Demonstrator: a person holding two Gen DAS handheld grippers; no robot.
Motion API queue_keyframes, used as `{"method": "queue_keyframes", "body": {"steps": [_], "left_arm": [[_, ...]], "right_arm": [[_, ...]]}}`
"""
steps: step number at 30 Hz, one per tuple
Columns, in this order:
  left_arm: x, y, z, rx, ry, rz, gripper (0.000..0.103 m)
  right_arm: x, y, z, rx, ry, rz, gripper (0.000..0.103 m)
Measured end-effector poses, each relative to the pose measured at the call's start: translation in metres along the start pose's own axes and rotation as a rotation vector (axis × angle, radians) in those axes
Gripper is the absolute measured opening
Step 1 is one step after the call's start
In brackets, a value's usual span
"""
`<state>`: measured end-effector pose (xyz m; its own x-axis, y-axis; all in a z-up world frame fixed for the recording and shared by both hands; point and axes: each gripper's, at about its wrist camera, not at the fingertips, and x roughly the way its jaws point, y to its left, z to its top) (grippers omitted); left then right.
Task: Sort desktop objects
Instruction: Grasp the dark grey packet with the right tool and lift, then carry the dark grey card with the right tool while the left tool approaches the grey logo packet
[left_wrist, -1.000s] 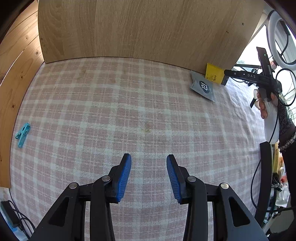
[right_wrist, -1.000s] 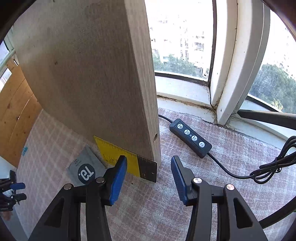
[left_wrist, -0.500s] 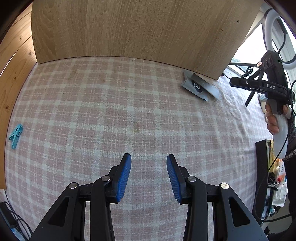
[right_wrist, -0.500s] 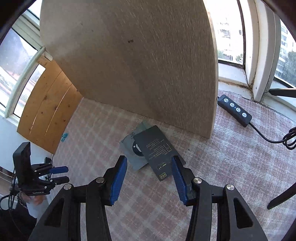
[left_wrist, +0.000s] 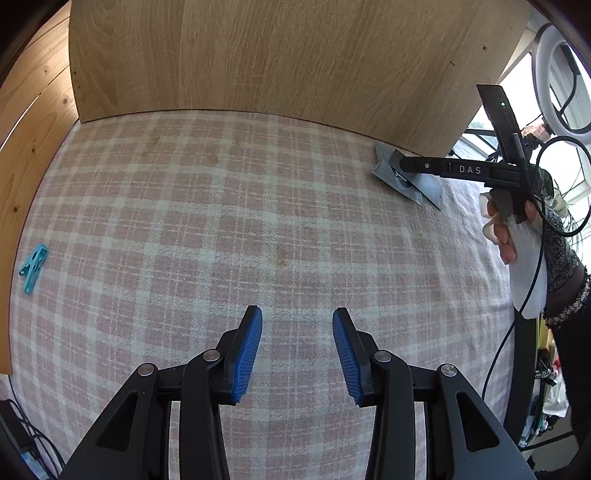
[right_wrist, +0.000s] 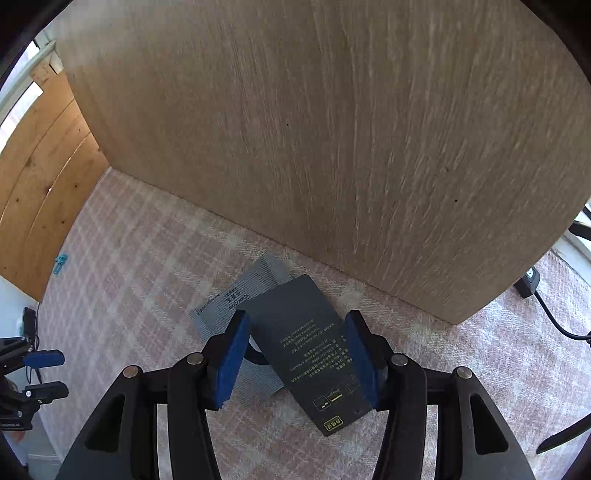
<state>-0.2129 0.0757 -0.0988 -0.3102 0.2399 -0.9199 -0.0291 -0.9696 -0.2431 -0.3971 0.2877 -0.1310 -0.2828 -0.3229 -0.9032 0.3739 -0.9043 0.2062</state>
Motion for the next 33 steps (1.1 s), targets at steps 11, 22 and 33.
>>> {"method": "queue_keyframes", "body": {"steps": [11, 22, 33], "left_arm": [[-0.004, 0.006, -0.008, -0.014, 0.002, -0.002, 0.043], [-0.01, -0.003, -0.019, 0.007, 0.003, -0.027, 0.043], [0.005, -0.038, 0.022, 0.069, -0.037, -0.069, 0.06]], "right_arm": [[0.008, 0.03, 0.0, -0.124, 0.034, 0.036, 0.048], [-0.008, 0.081, -0.075, -0.198, 0.098, 0.125, 0.026], [-0.059, 0.031, -0.124, 0.183, 0.011, -0.032, 0.053]]}}
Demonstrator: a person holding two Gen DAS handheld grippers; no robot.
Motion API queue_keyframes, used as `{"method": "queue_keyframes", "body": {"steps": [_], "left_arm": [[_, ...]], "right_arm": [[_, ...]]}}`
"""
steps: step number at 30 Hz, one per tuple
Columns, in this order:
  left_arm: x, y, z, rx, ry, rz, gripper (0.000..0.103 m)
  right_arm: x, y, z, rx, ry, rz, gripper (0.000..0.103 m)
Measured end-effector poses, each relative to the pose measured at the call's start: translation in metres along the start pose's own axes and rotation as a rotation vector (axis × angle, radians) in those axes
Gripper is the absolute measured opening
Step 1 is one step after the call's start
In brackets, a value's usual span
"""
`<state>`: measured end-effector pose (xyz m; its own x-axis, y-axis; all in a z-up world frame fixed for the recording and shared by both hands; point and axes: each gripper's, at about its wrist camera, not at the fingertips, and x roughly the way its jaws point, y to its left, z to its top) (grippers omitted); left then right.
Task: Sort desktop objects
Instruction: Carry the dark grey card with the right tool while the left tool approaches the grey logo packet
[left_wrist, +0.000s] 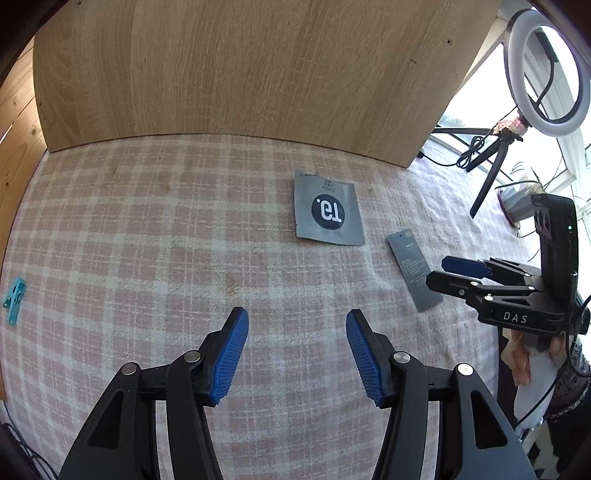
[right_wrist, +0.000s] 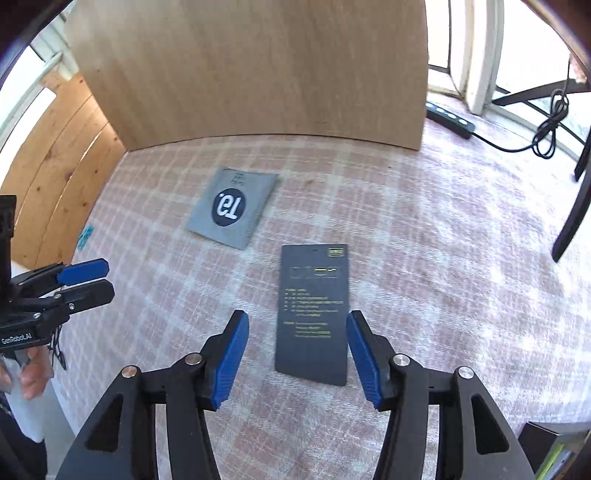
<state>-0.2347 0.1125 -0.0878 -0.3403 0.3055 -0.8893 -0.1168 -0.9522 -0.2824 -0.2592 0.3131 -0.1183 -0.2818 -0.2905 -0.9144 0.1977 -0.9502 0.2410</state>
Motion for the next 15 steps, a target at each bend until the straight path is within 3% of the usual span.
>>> {"method": "queue_keyframes", "body": {"steps": [3, 5, 11, 15], "left_arm": [[0.017, -0.014, 0.026, 0.034, -0.002, -0.008, 0.065], [0.027, -0.021, 0.041, 0.053, -0.002, -0.016, 0.076], [0.043, -0.025, 0.062, 0.062, -0.005, 0.009, 0.084], [0.061, -0.025, 0.068, 0.057, 0.027, 0.023, 0.084]], "right_arm": [[0.012, -0.006, 0.004, 0.041, 0.017, -0.029, 0.053], [0.019, 0.002, 0.005, 0.002, 0.019, -0.069, 0.056], [0.024, 0.016, 0.007, -0.092, -0.001, -0.222, 0.057], [0.016, -0.007, 0.009, -0.055, 0.01, -0.247, 0.056]]}}
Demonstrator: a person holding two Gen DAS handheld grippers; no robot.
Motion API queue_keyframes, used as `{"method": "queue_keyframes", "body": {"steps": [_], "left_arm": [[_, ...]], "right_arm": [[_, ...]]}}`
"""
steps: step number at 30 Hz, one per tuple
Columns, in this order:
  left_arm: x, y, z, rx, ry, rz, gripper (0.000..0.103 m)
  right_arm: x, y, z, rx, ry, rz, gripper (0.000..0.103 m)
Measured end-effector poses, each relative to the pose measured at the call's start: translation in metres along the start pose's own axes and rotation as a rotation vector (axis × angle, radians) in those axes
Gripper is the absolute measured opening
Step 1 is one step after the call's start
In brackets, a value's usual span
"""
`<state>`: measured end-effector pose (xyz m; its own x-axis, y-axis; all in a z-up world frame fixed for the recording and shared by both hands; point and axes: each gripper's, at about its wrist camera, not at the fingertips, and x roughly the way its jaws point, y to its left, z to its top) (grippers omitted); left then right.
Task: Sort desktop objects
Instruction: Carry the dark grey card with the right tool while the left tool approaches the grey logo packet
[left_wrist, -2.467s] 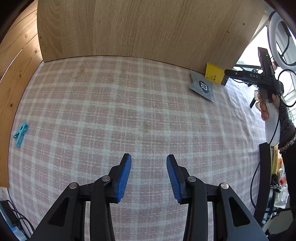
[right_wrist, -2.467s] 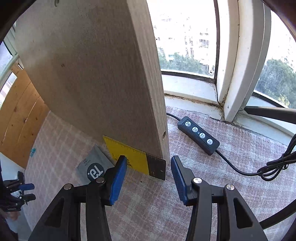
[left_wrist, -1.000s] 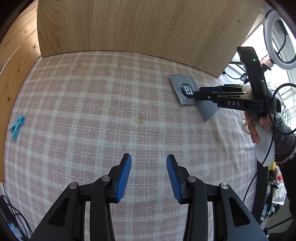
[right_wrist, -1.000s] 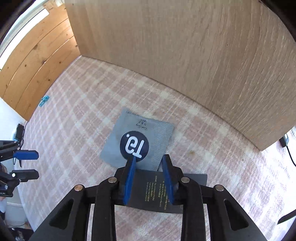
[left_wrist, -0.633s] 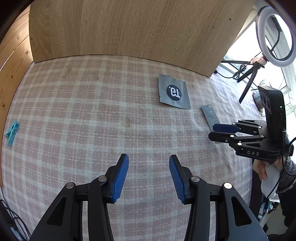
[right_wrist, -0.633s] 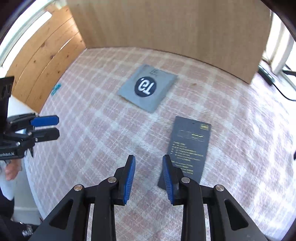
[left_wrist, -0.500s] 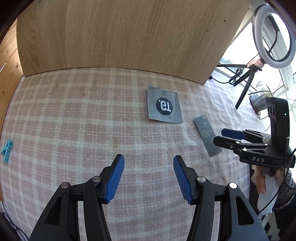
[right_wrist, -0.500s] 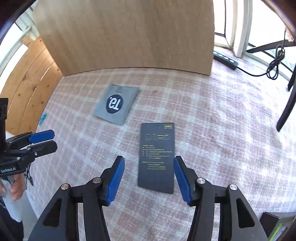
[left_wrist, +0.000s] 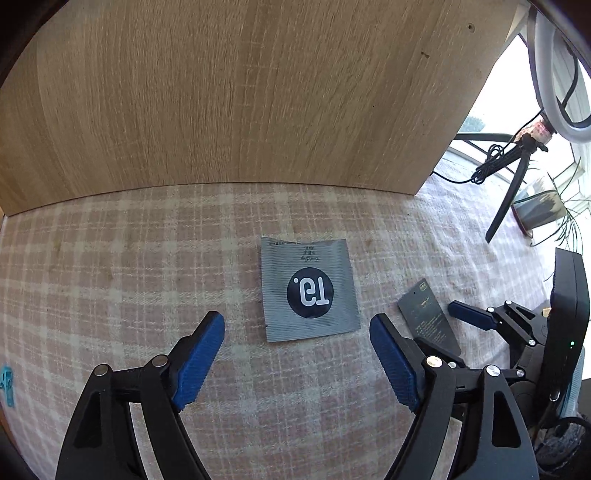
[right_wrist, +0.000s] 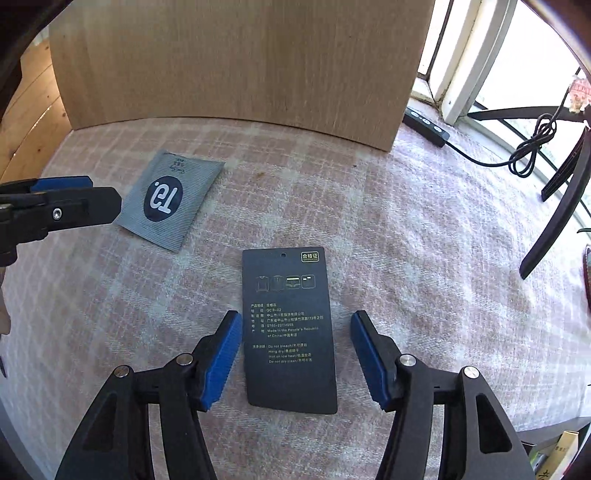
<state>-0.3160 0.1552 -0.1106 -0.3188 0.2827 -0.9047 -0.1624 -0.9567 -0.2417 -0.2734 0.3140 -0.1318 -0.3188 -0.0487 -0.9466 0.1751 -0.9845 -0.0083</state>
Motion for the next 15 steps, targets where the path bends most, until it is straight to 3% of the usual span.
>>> {"method": "queue_keyframes", "body": {"steps": [8, 12, 15], "left_arm": [[0.031, -0.022, 0.018, 0.014, 0.036, 0.033, 0.085], [0.043, -0.032, 0.026, 0.023, 0.056, 0.074, 0.09], [0.057, -0.035, 0.029, 0.027, 0.1, 0.146, 0.091]], "right_arm": [[-0.006, -0.054, -0.002, 0.08, 0.028, -0.023, 0.055], [-0.009, -0.068, -0.003, 0.104, 0.028, -0.023, 0.055], [-0.012, -0.069, -0.003, 0.092, 0.03, -0.025, 0.055]]}}
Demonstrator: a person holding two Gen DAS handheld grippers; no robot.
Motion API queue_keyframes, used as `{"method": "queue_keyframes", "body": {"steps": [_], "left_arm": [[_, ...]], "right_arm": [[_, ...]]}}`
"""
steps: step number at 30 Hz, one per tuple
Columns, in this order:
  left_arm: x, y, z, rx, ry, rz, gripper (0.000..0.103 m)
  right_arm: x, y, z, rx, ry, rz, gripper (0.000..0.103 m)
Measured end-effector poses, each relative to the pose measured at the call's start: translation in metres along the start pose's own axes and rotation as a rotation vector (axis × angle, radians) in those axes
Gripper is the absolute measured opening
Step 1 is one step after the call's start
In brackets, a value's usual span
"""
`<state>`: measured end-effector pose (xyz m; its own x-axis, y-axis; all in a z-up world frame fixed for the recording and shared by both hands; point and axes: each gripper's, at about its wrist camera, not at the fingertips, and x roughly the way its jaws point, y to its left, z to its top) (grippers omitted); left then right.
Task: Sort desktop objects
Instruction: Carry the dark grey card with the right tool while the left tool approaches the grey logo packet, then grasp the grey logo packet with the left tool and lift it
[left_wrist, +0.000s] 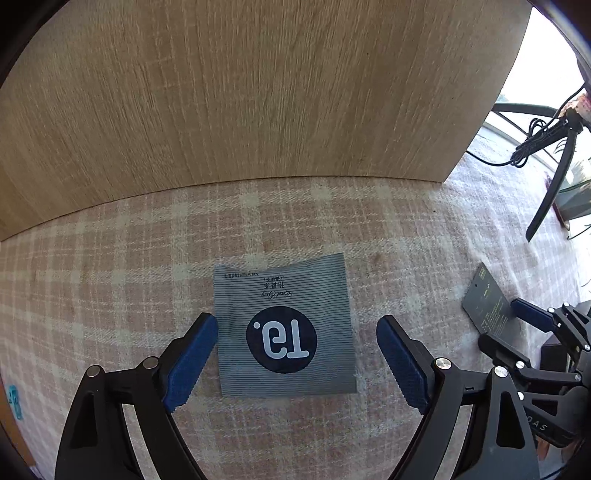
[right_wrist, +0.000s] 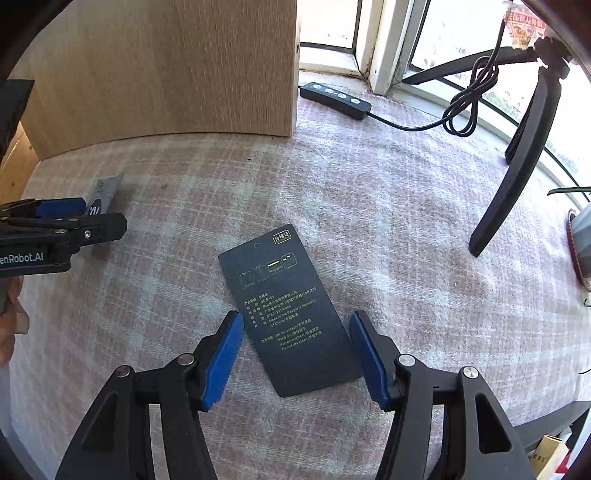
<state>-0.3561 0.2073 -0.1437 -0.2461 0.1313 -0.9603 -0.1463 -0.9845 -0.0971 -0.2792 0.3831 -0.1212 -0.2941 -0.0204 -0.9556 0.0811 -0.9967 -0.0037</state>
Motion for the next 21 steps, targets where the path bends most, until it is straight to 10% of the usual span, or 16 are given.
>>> {"method": "queue_keyframes", "body": {"steps": [21], "left_arm": [[-0.013, 0.031, -0.007, -0.072, -0.019, -0.013, 0.056]], "right_arm": [[-0.026, -0.033, -0.003, -0.01, 0.02, 0.061, 0.031]]}}
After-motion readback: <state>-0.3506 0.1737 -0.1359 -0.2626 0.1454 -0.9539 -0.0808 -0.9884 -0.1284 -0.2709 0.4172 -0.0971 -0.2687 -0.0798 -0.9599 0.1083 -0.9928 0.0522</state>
